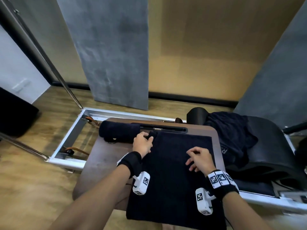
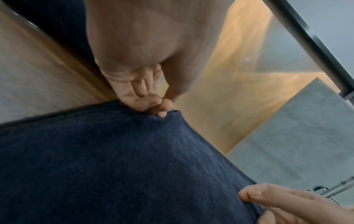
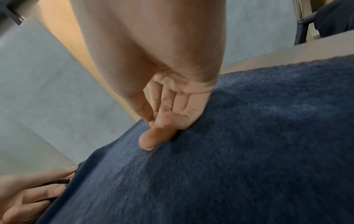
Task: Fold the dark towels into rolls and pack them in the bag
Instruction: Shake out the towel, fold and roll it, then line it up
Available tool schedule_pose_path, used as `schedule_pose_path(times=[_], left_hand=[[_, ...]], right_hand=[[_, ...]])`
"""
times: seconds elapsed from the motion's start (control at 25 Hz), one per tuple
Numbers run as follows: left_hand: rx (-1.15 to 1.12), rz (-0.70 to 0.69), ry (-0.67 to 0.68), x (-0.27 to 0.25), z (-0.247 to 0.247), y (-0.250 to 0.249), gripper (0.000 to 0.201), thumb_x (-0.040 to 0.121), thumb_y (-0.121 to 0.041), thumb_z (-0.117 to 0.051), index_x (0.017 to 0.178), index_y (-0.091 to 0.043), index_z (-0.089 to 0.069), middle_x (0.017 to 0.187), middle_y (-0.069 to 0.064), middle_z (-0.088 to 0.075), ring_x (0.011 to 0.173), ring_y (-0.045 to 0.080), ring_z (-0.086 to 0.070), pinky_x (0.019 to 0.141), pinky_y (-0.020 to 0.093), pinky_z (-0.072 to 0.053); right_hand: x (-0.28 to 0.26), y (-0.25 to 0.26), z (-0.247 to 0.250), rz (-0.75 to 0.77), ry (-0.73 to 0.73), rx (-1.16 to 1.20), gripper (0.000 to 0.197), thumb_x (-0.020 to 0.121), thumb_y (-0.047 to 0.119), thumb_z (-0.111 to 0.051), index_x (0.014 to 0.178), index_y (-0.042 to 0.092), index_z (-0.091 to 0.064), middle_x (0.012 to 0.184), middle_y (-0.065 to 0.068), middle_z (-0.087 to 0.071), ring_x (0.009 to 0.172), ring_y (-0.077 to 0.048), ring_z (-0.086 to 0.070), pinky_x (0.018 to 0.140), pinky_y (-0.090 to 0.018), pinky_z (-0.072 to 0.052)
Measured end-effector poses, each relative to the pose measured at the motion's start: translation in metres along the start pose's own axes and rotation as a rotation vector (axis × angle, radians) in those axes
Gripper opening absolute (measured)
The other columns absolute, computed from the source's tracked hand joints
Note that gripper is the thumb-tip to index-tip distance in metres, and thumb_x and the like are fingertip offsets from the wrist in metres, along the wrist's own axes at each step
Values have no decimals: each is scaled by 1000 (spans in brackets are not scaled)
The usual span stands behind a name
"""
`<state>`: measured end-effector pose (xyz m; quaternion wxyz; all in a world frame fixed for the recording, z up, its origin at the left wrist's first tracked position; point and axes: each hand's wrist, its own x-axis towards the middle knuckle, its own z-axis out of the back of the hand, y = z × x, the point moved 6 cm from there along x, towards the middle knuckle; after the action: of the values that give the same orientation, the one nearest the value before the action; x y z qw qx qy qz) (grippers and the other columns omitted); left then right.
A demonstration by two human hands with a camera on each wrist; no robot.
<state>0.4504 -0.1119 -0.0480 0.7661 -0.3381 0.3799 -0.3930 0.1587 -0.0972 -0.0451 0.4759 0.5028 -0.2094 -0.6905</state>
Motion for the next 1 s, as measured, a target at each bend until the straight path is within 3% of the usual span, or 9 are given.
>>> schedule_pose_path(times=[0.08, 0.2, 0.32, 0.52, 0.6, 0.72, 0.8, 0.88, 1.0], left_hand=[[9, -52, -10, 5, -7, -6, 21, 100, -27, -71, 117, -15, -71, 70, 6, -74, 57, 22, -67, 66, 38, -61], [35, -80, -29, 7, -13, -14, 14, 98, -29, -73, 102, -16, -77, 76, 4, -74, 90, 30, -72, 89, 43, -58], [60, -105, -122, 5, -10, -24, 17, 101, -26, -66, 97, -11, -72, 82, 1, -69, 91, 28, -69, 88, 43, -56], [193, -113, -217, -6, -8, -34, 20, 110, -28, -47, 107, -10, -54, 112, 9, -62, 99, 35, -64, 88, 46, -50], [207, -118, -223, -11, -10, -37, 17, 110, -24, -47, 116, -10, -53, 121, 10, -60, 102, 37, -64, 90, 46, -47], [230, -207, -199, -21, -13, -40, 27, 108, -22, -52, 133, -11, -52, 132, 9, -53, 98, 33, -66, 88, 43, -48], [234, -344, -152, -34, -17, -40, 18, 106, -23, -56, 122, -16, -59, 119, 3, -56, 87, 24, -64, 80, 40, -51], [253, -481, -32, -54, -21, -31, 8, 104, -26, -60, 100, -21, -65, 93, -6, -61, 74, 13, -59, 71, 39, -53], [357, -612, 164, -98, -23, -6, 25, 101, -39, -63, 79, -27, -59, 70, -10, -57, 67, 9, -56, 58, 27, -42]], right_hand=[[5, -4, 9, -51, -16, -2, 13, 101, 21, -59, 96, 14, -68, 66, -16, -75, 47, -34, -67, 37, -24, -41], [7, -10, 15, -88, -16, 5, 15, 101, 20, -54, 96, 12, -66, 67, -18, -75, 49, -35, -70, 39, -24, -41], [6, -16, 18, -108, -10, 41, 18, 100, 21, -52, 98, 11, -66, 68, -19, -75, 50, -34, -69, 39, -23, -40], [7, -21, 22, -117, -14, 112, 20, 100, 22, -52, 102, 9, -67, 72, -19, -76, 52, -32, -69, 39, -23, -39], [6, -20, 23, -119, -11, 133, 19, 100, 21, -52, 103, 9, -67, 73, -19, -77, 53, -32, -70, 39, -24, -40], [-1, -17, 23, -97, 13, 193, 16, 104, 20, -54, 105, 10, -65, 76, -20, -77, 56, -34, -72, 41, -26, -45], [-9, -15, 24, -49, 13, 274, 11, 105, 16, -56, 108, 10, -64, 80, -23, -77, 58, -35, -72, 43, -27, -49], [-19, -14, 26, 28, -12, 334, 9, 103, 7, -59, 110, 7, -66, 86, -26, -76, 60, -33, -72, 47, -29, -53], [-46, -24, 32, 152, -81, 285, 11, 96, -5, -65, 98, 4, -70, 89, -28, -74, 65, -26, -70, 54, -29, -56]])
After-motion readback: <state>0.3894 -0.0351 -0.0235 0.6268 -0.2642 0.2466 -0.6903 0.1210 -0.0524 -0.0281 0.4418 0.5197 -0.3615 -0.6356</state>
